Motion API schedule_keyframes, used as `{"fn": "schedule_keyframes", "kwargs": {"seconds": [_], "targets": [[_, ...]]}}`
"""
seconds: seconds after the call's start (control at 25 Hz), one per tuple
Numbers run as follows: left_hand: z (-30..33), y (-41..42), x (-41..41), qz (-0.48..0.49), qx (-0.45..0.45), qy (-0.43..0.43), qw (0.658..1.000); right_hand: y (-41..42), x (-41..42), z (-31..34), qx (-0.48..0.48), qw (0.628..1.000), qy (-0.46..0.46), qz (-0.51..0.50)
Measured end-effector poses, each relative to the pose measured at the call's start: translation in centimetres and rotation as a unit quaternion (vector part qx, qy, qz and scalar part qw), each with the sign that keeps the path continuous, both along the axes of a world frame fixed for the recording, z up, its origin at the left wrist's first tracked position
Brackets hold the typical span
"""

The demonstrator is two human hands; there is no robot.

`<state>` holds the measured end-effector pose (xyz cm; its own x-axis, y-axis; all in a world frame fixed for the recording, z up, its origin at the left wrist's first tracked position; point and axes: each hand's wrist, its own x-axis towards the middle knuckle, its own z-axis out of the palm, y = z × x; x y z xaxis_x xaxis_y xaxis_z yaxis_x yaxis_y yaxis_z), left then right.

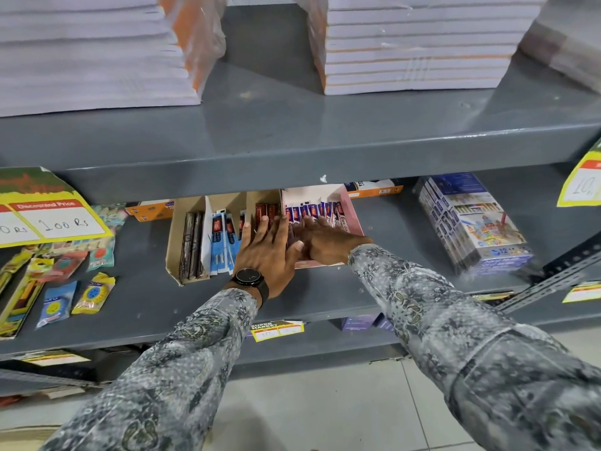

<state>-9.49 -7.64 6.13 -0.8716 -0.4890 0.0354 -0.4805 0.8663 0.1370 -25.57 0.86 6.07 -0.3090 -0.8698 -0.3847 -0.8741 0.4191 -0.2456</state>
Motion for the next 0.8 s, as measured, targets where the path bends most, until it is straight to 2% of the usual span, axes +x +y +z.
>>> {"fn": "schedule_keyframes", "kwargs": {"seconds": [0.12, 0.28, 0.36, 0.4, 0.48, 0.56, 0.6, 0.64, 0.72, 0.8], "targets": [[-0.1, -0.1, 0.2, -0.002, -0.002, -0.003, 1.000, -0.1, -0.6, -0.2, -0.009, 0.999, 0.015, -0.037], [-0.1, -0.1, 0.1, 0.001, 0.004, -0.005, 1.000, -0.3, -0.7, -1.0, 0.067, 0.997, 0.019, -0.040], [0.1, -0.2, 0.1, -0.009, 0.010, 0.000, 1.000, -0.3, -0.8, -0.3, 0.063, 0.997, 0.019, -0.032], [0.3, -0.4, 0.4, -0.013, 0.018, 0.010, 1.000, -0.5, -0.7, 0.5, 0.030, 0.999, 0.015, -0.038], [0.8, -1.4, 1.3, 0.007, 0.031, 0.036, 0.999, -1.3, 0.3, 2.2, -0.120, 0.990, 0.006, -0.079], [1.1, -3.0, 3.0, 0.064, -0.001, 0.052, 0.997, -2.5, 2.3, 3.9, -0.279, 0.955, 0.018, -0.098], [1.1, -3.7, 4.0, 0.091, -0.022, 0.051, 0.994, -3.2, 3.5, 4.5, -0.289, 0.954, 0.032, -0.070], [1.1, -4.4, 4.9, 0.110, -0.033, 0.044, 0.992, -3.7, 4.5, 4.9, -0.252, 0.966, 0.054, -0.015], [0.7, -5.3, 6.5, 0.115, -0.029, 0.013, 0.993, -4.5, 6.2, 4.8, -0.109, 0.981, 0.122, 0.102], [0.2, -5.5, 7.7, 0.093, -0.018, -0.005, 0.995, -4.7, 7.2, 4.3, 0.009, 0.964, 0.211, 0.163]]}}
